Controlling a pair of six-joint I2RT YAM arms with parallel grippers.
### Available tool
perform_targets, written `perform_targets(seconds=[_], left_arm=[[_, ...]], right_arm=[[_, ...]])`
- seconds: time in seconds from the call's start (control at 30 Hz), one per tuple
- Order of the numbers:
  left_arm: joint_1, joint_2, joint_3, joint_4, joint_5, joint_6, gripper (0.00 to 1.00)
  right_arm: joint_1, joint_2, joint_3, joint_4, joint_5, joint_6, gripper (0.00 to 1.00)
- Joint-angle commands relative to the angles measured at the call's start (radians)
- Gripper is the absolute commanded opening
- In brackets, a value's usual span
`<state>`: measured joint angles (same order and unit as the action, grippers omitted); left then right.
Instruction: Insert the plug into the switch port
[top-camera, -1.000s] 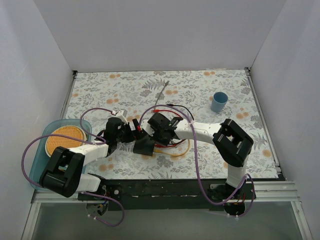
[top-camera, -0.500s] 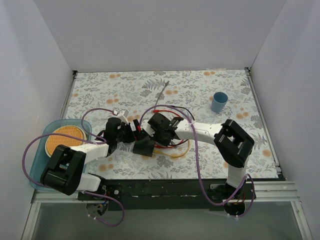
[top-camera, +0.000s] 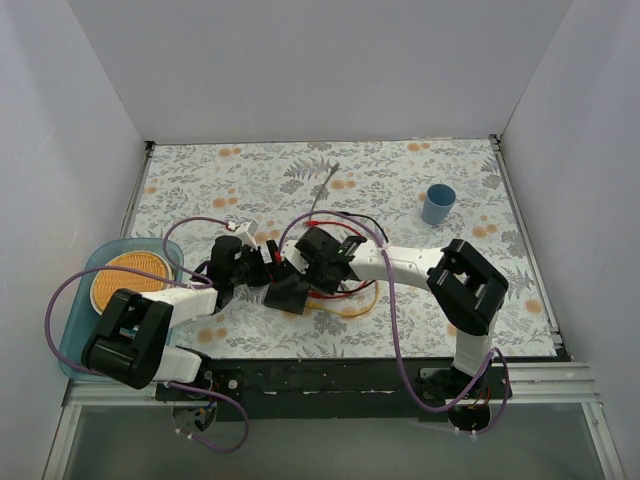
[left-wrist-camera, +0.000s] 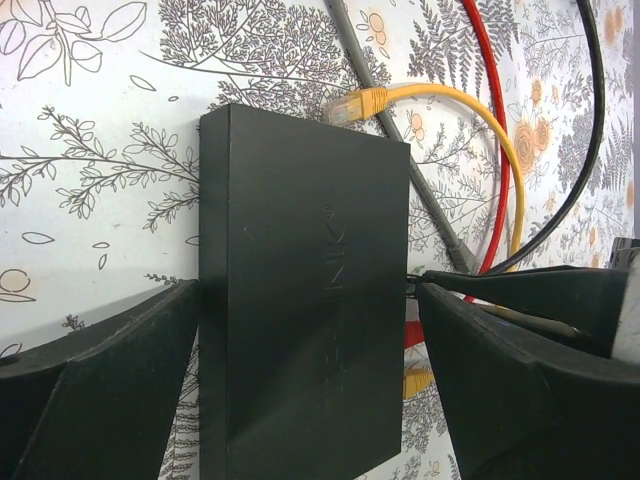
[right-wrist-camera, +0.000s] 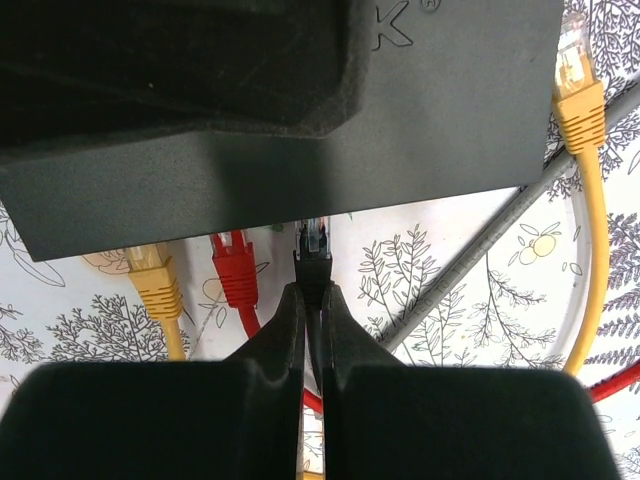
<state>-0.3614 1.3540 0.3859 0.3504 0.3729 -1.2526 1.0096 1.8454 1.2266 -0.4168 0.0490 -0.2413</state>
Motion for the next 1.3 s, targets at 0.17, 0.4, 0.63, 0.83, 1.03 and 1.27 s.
perform_targets(seconds=[0.17,0.4,0.63,0.83,1.03,1.27], left_arm=[[-0.04,0.014,-0.01,0.079,0.156,0.005,0.7],[-0.042,0.036,-0.016,0.098,0.176,-0.001,0.57],[-0.042,0.033,-0.028,0.098,0.175,-0.01,0.48],[-0.044,0.01,-0.059,0.122,0.159,-0.059,0.46],[-0.05,-0.044,-0.094,0.128,0.107,-0.087,0.46],[-0.065,-0.049,-0.114,0.159,0.097,-0.117,0.44]], right_arm=[[0.072,-0.035,0.002,0.286,-0.078,0.008,0.01],[0.072,-0.049,-0.009,0.317,-0.055,0.023,0.01],[0.072,-0.086,-0.042,0.378,0.041,0.075,0.01],[0.072,-0.104,-0.055,0.412,0.071,0.161,0.01],[0.072,-0.106,-0.05,0.444,0.026,0.224,0.01],[0.072,-0.11,-0.044,0.454,0.003,0.234,0.01]])
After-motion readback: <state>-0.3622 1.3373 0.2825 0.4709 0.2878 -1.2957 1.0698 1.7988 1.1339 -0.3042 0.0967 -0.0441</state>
